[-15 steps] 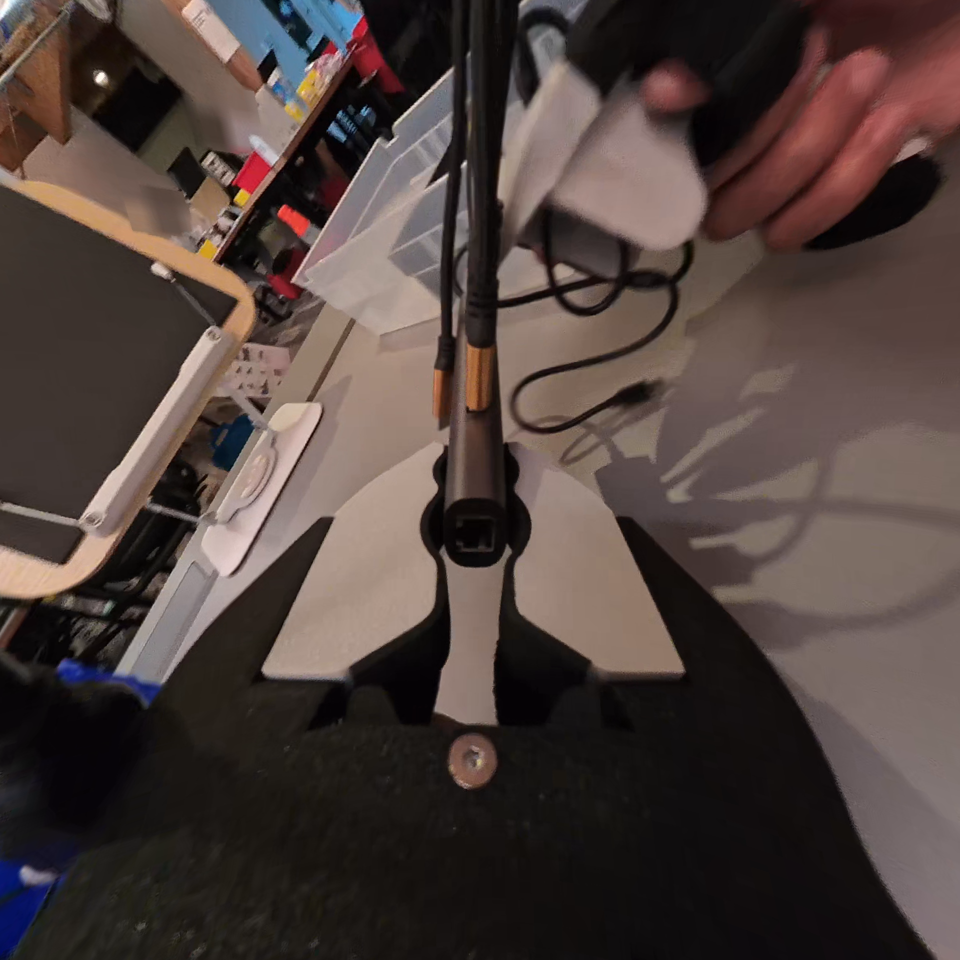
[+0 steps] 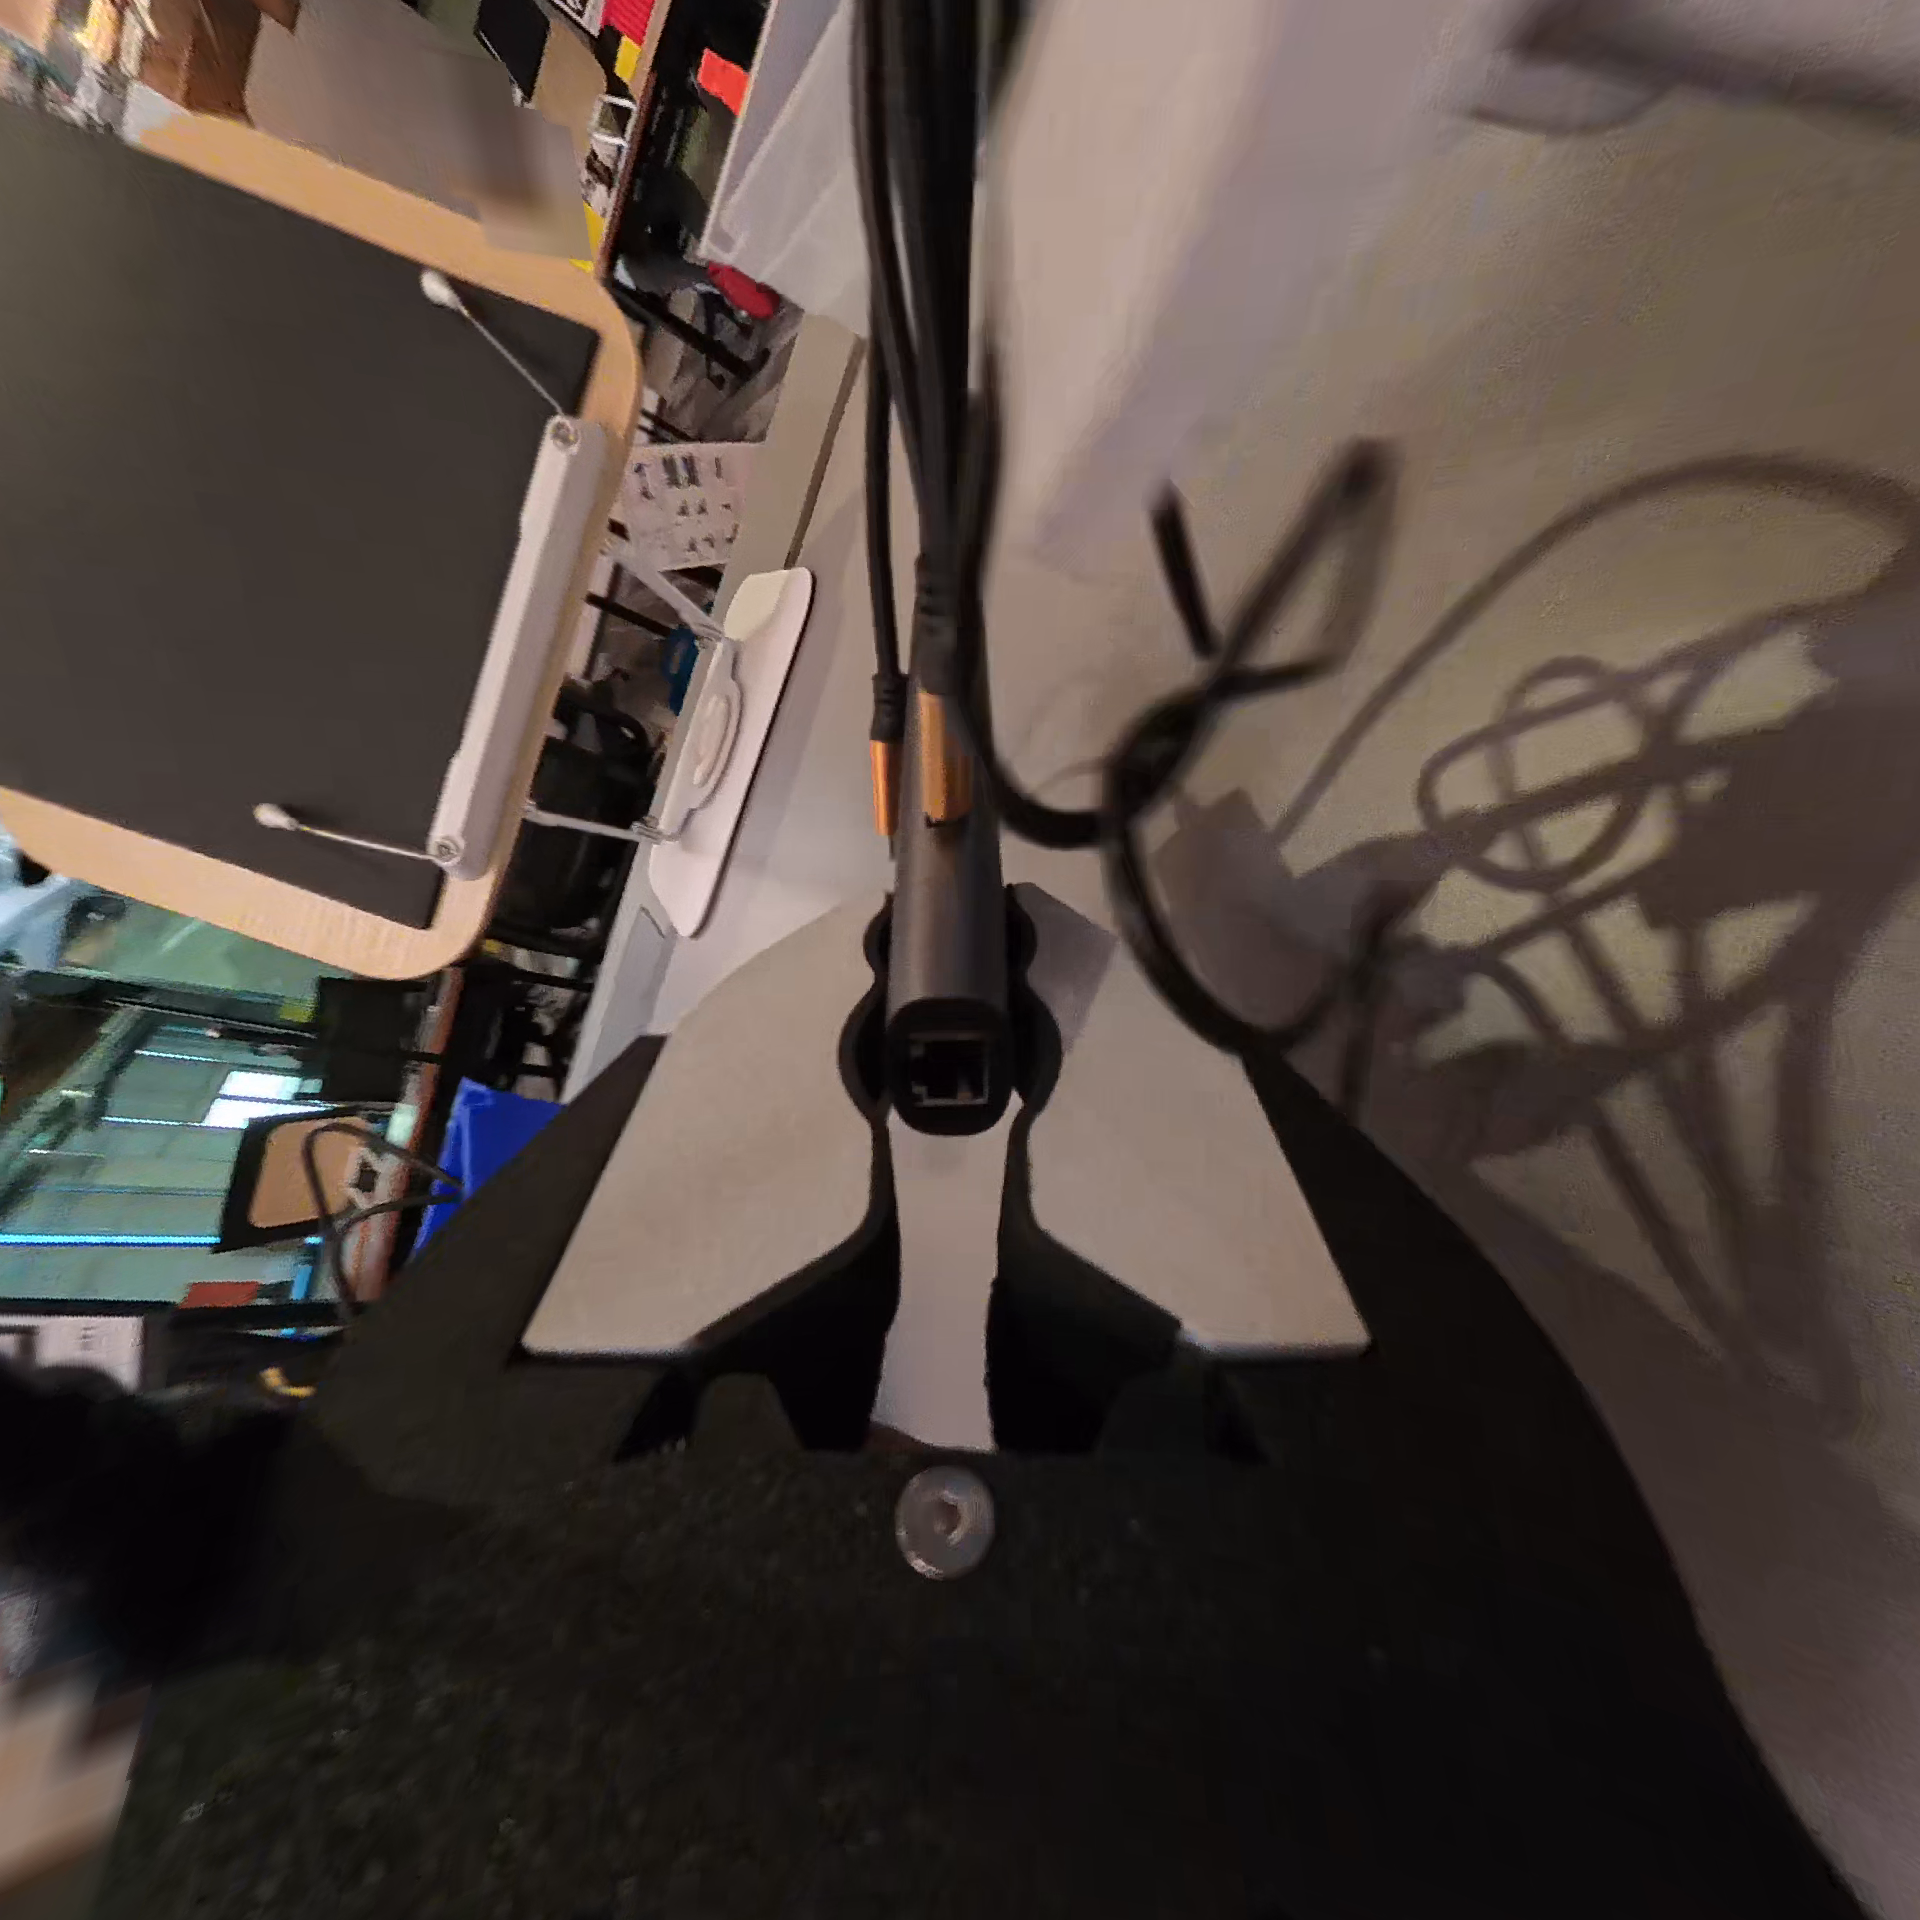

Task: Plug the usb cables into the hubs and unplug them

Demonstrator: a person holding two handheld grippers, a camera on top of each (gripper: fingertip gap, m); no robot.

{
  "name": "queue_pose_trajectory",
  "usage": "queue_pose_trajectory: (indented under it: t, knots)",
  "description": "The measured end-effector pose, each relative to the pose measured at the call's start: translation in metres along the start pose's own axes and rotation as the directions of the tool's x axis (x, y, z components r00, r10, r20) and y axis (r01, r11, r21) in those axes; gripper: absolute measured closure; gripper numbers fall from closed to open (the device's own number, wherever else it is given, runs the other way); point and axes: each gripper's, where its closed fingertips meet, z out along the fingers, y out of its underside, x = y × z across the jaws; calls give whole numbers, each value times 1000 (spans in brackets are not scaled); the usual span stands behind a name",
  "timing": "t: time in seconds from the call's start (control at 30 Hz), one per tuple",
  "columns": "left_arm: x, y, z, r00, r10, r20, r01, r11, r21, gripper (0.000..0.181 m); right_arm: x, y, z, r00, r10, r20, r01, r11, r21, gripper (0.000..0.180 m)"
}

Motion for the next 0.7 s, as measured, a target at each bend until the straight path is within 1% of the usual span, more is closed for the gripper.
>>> queue_pose_trajectory:
  t: [0.03, 0.1, 0.17, 0.2, 0.3, 0.33, 0.37, 0.43, 0.5, 0.57, 0.63, 0.7]
  knots:
    - [0, -1, -1, 999, 30, 18, -30, 1000, -2, 164, -1, -4, 0, 997, 65, 34, -65, 998, 23, 141]
    - [0, -3, -2, 996, 74, 44, -74, 997, -8, 164, 2, -7, -1, 987, 146, 61, -149, 988, 39, 142]
    - [-1, -4, -2, 995, 83, 49, -82, 997, -12, 164, 8, -13, -7, 966, 241, 96, -249, 966, 74, 145]
    - [-4, -1, -1, 996, 77, 52, -76, 997, -22, 164, 14, -17, -12, 948, 297, 112, -307, 947, 91, 150]
    - [-14, 18, 4, 997, 52, 57, -48, 997, -67, 164, 50, -30, -35, 878, 459, 136, -479, 854, 202, 151]
    - [-17, 27, 6, 997, 48, 55, -43, 995, -92, 164, 61, -33, -43, 863, 486, 139, -506, 832, 229, 151]
    - [-18, 36, 9, 998, 48, 51, -41, 992, -121, 164, 69, -34, -49, 867, 484, 122, -499, 834, 237, 151]
    - [-19, 47, 14, 998, 38, 44, -31, 987, -155, 164, 73, -35, -55, 914, 403, 50, -403, 887, 227, 151]
    - [-18, 49, 17, 998, 44, 43, -36, 986, -160, 165, 69, -39, -58, 963, 265, -44, -249, 942, 224, 151]
    - [-17, 45, 17, 997, 64, 45, -57, 986, -155, 165, 55, -42, -54, 994, 23, -110, -4, 986, 169, 150]
    - [-14, 38, 16, 996, 76, 41, -69, 988, -135, 164, 25, -38, -41, 979, -199, -35, 201, 975, 92, 148]
    - [-10, 29, 14, 994, 100, 36, -95, 988, -118, 164, 1, -31, -26, 955, -289, 70, 286, 957, 40, 147]
